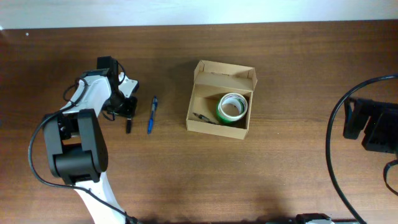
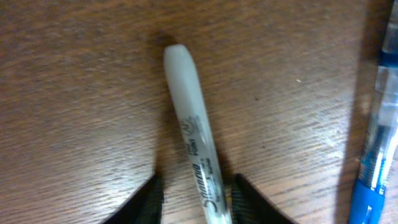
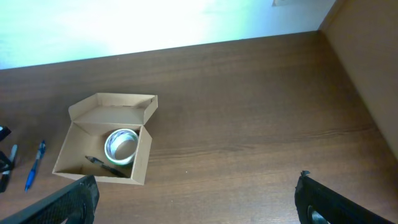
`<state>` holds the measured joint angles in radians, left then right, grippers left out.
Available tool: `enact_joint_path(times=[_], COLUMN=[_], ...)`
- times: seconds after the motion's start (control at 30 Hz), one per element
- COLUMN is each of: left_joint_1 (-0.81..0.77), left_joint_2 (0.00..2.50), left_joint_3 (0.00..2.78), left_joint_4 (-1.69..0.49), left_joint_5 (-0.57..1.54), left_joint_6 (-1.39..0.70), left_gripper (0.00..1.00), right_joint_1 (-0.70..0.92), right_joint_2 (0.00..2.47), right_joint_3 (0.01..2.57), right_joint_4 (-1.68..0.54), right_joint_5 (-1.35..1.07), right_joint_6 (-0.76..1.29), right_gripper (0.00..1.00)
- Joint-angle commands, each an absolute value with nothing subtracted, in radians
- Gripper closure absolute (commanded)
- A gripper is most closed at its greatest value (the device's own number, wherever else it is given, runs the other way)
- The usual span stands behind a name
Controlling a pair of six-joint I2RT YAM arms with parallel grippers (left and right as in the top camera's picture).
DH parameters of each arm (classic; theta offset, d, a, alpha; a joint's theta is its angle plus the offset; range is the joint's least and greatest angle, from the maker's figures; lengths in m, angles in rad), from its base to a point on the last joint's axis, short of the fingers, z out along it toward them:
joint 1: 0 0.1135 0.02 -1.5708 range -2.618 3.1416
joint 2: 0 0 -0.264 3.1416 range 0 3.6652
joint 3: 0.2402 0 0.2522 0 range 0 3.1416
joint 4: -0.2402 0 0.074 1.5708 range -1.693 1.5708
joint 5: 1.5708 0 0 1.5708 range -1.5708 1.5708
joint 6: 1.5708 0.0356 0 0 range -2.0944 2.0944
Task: Pack container
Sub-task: 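Grasp the black marker and carry it over the box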
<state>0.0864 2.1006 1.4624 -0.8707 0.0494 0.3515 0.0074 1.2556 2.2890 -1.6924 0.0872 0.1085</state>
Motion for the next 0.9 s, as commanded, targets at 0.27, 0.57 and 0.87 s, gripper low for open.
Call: enact_joint_path(times=[0.27,0.57,0.87], left_joint_1=[0.084,0.008,-0.134], left_joint_2=[2.140,2.017,1.968], left_joint_3=[1.439,1.650,1.995], left_joint_4=[-0.853,-0.941,-0.907], left_joint_5=[0.064,0.062,0.051], left_joint_6=[0.353,0.354,0.492], left_gripper=[0.98,0.98,0.98], right_joint_1=[0.014,0.014,0.014], right_joint_2=[1.256,1.256,1.256], right_joint_3=[2.300,2.300,2.300], right_joint_4=[-1.699,-1.699,-1.699], right_joint_5=[0.078,0.078,0.078], right_joint_6=[0.108,0.108,0.109], right_gripper=[0.01,0.01,0.01])
